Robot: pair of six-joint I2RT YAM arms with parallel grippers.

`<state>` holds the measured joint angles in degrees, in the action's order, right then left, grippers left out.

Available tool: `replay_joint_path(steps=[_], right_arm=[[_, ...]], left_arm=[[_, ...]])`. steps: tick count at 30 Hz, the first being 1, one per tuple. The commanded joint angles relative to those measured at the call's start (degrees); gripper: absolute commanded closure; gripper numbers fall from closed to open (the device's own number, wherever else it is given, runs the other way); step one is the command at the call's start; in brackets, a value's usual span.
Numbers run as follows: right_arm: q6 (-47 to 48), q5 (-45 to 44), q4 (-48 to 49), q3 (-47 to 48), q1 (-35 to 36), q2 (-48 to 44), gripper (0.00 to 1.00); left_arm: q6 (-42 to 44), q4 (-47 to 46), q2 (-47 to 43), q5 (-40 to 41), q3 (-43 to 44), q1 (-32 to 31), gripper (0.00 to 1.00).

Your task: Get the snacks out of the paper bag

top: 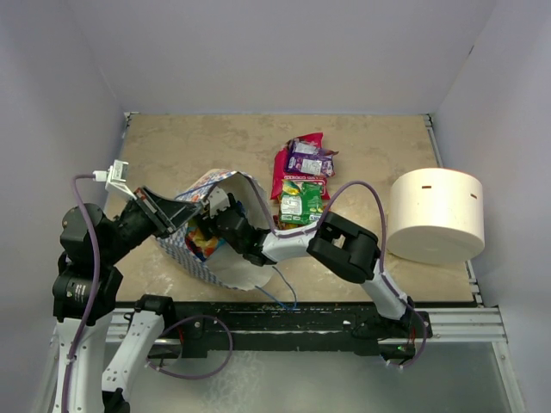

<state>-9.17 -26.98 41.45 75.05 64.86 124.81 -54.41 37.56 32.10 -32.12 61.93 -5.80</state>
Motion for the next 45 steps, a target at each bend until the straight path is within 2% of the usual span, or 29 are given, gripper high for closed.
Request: replay_joint_path(steps=[1, 3, 7, 15, 33, 45], right_arm=[[-3.43, 1.87, -0.92, 2.08, -1.63, 1.49, 0.30], [-2.80, 3.80, -0.14, 1.99, -1.73, 1.13, 0.43], [-1.07, 5.95, 1.76, 0.89, -1.74, -0.33, 0.59], [1.03, 10.90, 2.55, -0.04, -1.72, -3.59, 0.99], [0.78, 18.72, 8.91, -6.96, 0.19, -16.99, 1.00], [5.75, 14.20, 6.74, -8.16, 1.51, -23.30, 1.00]], left_arm=[[-0.43, -1.99, -1.85, -0.31, 1.98, -0.35, 1.00], [-0.36, -1.59, -2.05, 0.34, 2.08, -0.35, 1.00], [0.50, -1.46, -1.78, 0.96, 2.46, -0.35, 1.00], [2.99, -1.13, 0.86, 1.07, 4.08, -0.35, 1.00], [-0.67, 1.47, -4.19, 12.12, 1.04, -0.36, 1.00], [0.32, 5.92, -5.66, 16.54, 3.46, -0.35, 1.00]])
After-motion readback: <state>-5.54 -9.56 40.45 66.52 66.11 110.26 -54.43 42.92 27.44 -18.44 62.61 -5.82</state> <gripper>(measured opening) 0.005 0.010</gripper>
